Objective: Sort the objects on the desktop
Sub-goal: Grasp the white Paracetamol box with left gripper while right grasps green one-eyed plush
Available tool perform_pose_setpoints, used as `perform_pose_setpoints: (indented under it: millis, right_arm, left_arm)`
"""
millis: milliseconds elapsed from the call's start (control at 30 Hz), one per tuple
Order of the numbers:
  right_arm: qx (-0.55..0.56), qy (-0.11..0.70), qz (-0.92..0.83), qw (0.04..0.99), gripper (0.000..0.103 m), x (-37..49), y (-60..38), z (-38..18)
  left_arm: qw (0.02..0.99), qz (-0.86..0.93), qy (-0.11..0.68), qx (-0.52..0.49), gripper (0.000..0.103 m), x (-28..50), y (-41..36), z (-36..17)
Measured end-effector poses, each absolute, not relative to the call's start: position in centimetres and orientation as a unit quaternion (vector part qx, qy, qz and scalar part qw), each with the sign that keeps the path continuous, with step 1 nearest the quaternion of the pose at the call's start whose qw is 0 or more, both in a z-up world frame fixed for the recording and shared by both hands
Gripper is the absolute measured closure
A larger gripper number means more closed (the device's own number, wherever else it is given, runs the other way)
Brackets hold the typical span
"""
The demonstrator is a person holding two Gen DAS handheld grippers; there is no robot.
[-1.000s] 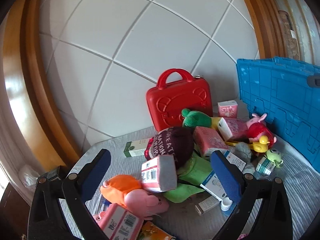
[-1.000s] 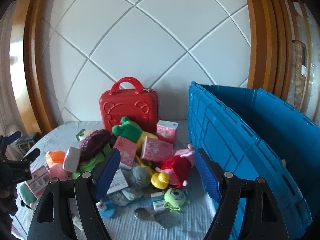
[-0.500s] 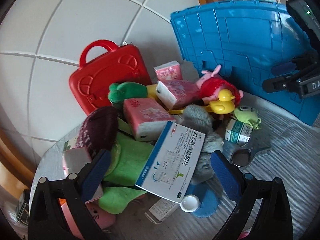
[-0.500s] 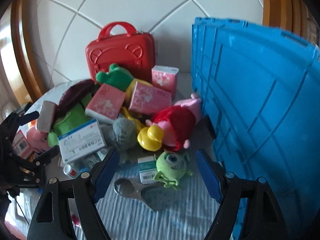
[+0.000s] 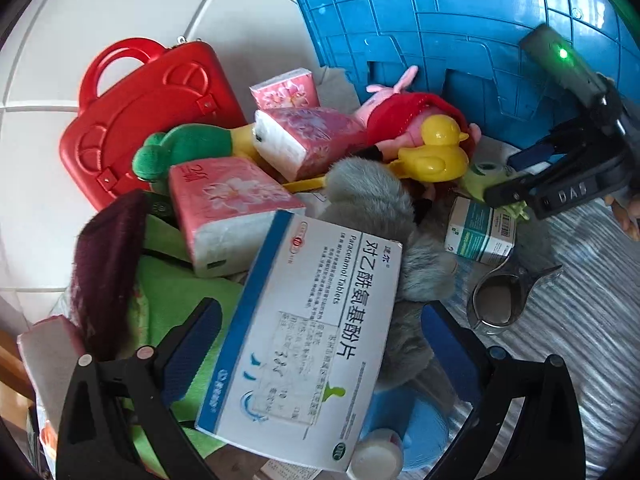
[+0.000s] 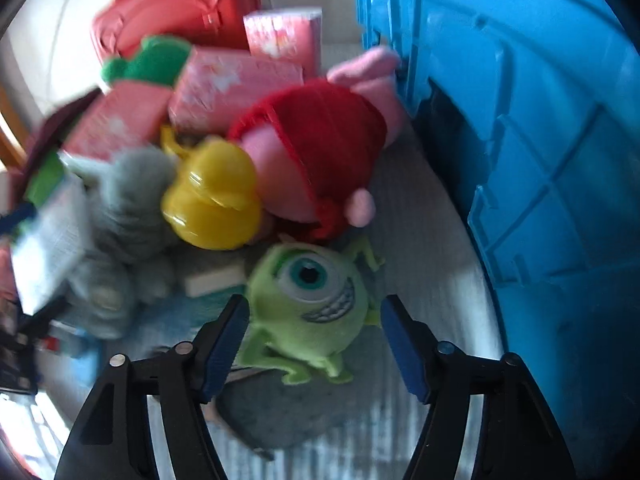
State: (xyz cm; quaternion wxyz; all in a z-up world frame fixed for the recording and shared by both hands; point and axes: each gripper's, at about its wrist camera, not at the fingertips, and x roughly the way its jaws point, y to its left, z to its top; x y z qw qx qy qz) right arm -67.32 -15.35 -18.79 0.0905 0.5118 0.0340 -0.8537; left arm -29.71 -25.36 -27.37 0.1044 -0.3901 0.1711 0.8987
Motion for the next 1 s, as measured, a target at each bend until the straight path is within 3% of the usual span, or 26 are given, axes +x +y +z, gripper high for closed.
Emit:
perform_pose_setpoints:
  millis: [467,767,867,900,933,1000]
  right_arm:
    - [0.550,-0.025,-0.828,0.106,0.032,-68.7,-14.1,-18.2]
    - [0.560,0.033,-0.823,0.086,0.033,-66.3,-14.7,-18.0]
    - [0.550,0.035,-0.830,0.084,0.038,-66.2,-14.7,-17.9]
    - [0.550,0.041,-0.830,0.086,0.039,-66.4,-14.8,-18.0]
    - [0.550,0.045,-0.829,0.087,0.040,-66.3,-14.9,-17.9]
    - [0.548,0.051,-0.830,0.090,0.041,-65.8,-14.9,-17.6]
  left_arm:
    - [0.146,0.871,0.203,-0.423,0.002,-30.5,-24.1,-29.7]
    - [0.147,0.870,0.188,-0.430,0.002,-29.8,-24.4,-29.8]
    - [0.144,0.871,0.182,-0.433,0.002,-30.1,-24.4,-30.0]
    - [0.145,0.871,0.177,-0.435,0.006,-30.2,-24.4,-30.1]
    - [0.148,0.870,0.169,-0.438,0.018,-30.3,-24.4,-30.1]
    - [0.154,0.862,0.149,-0.460,0.031,-30.7,-24.8,-30.8]
